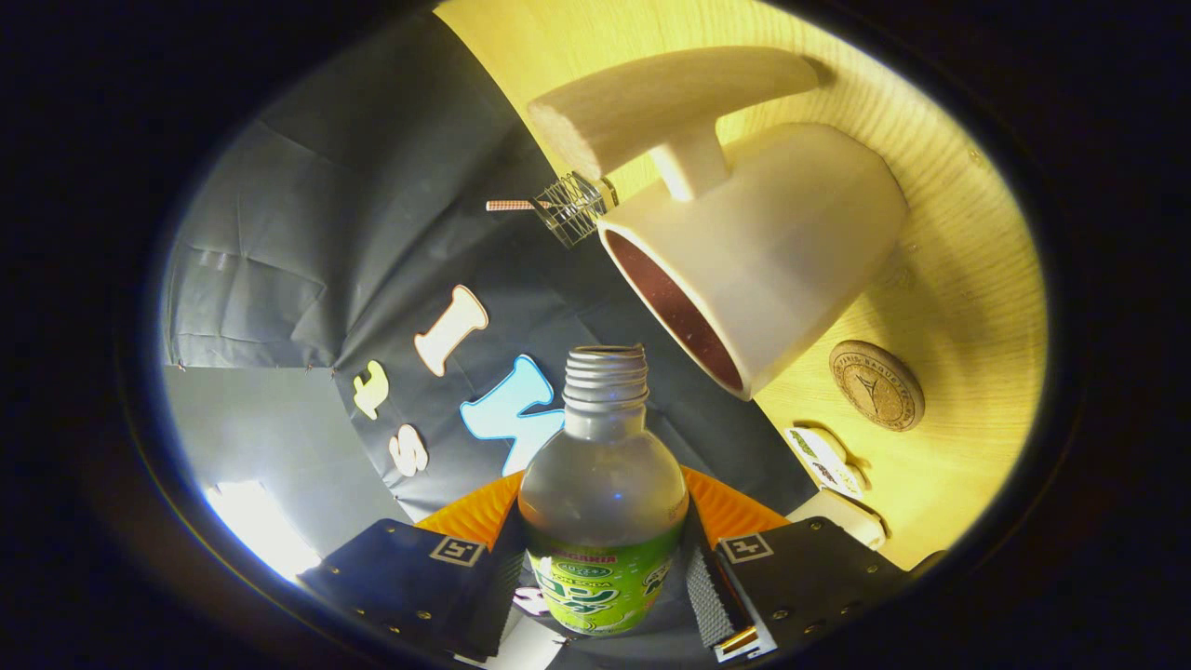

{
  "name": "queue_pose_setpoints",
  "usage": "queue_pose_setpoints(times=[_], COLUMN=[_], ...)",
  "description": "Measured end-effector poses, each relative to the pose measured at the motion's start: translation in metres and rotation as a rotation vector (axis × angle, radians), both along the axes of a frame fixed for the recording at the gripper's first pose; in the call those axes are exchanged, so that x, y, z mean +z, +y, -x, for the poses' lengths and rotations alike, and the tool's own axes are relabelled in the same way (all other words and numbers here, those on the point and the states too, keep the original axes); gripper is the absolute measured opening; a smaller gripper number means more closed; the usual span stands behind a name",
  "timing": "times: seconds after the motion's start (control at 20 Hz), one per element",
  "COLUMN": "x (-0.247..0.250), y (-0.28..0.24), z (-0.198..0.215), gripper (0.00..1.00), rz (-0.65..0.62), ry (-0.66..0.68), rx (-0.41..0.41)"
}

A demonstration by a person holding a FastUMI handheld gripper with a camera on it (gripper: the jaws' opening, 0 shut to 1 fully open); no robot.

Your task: Take the bottle from table, then pour the juice into the cup, finally place the bottle on the coaster

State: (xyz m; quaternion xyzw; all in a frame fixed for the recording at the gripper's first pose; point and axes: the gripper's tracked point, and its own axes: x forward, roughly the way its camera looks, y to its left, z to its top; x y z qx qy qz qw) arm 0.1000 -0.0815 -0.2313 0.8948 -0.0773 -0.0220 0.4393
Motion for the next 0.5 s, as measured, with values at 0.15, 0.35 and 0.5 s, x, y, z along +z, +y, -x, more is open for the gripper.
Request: queue_pose_setpoints(times=[0.15,0.35,0.5], x=[0.0003,-0.0005,-0.0008], y=[-0.0005,-0.0011,-0.0018], z=[0.0,0.001,0.0001], gripper=[0.76,0.76,0.76], rz=[-0.001,0.002,0.004], ry=[0.0,0.0,0.0], rx=[-0.001,0.002,0.001])
